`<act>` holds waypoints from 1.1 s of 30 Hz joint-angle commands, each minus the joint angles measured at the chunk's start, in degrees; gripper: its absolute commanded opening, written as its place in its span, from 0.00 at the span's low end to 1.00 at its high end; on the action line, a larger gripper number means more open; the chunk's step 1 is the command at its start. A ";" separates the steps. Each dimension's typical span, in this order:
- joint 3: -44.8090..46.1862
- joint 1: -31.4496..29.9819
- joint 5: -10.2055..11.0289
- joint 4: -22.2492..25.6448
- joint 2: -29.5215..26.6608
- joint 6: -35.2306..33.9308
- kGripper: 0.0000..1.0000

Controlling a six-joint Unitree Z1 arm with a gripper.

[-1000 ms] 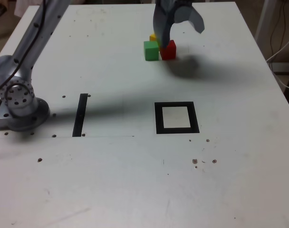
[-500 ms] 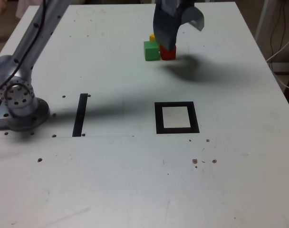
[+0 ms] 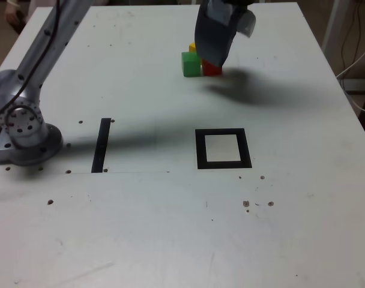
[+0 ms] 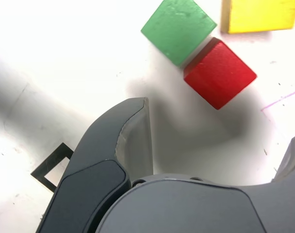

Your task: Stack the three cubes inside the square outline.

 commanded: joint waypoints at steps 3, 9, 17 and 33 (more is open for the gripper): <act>0.44 -0.12 -0.93 1.08 0.61 -1.29 0.99; 1.38 0.15 -1.57 1.09 0.96 -3.53 0.99; 0.68 1.81 -2.40 1.06 2.09 -4.15 0.99; -0.30 3.08 -3.14 0.88 5.04 -3.36 0.99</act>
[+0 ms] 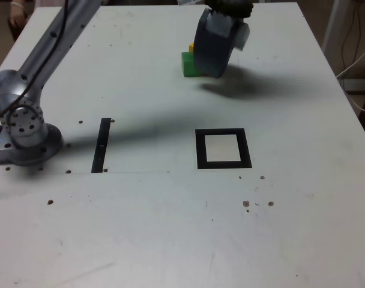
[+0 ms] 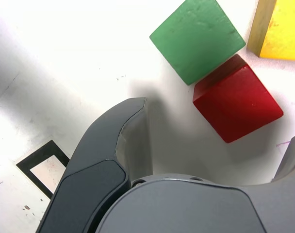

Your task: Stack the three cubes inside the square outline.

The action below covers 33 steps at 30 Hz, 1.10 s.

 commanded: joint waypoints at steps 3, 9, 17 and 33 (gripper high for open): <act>-0.06 0.83 -0.02 0.68 0.93 0.41 0.98; -0.04 1.50 -0.10 0.68 1.56 1.04 0.96; -0.17 1.72 -0.81 0.84 1.71 1.55 0.85; 0.38 2.05 -1.52 0.84 2.05 1.03 0.40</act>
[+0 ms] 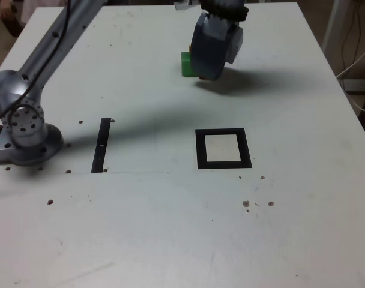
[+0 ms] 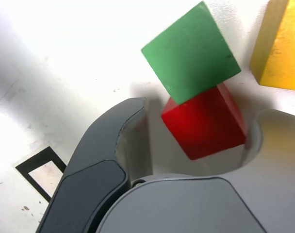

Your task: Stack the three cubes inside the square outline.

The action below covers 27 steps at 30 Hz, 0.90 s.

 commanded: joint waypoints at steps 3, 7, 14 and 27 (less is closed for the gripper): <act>0.11 0.21 -0.31 0.84 0.65 -0.12 0.36; 0.19 0.21 -0.54 0.87 0.74 -0.07 0.35; 0.21 0.22 -0.66 0.89 0.75 0.06 0.35; 0.47 -0.22 -0.06 0.80 0.01 0.07 0.34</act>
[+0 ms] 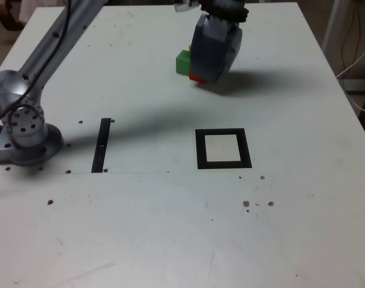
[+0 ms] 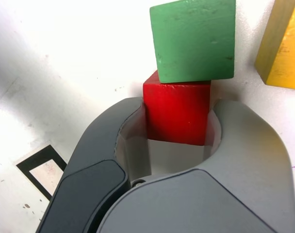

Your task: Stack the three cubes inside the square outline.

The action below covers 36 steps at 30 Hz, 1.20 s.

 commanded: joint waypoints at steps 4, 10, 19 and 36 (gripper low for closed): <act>1.08 -0.99 0.58 0.74 -1.53 0.05 0.34; 3.26 -2.87 1.28 0.67 -4.49 0.04 0.34; 7.30 -7.11 1.36 0.65 -9.39 0.56 0.34; 20.81 -17.65 -1.03 -0.67 -20.91 10.14 0.34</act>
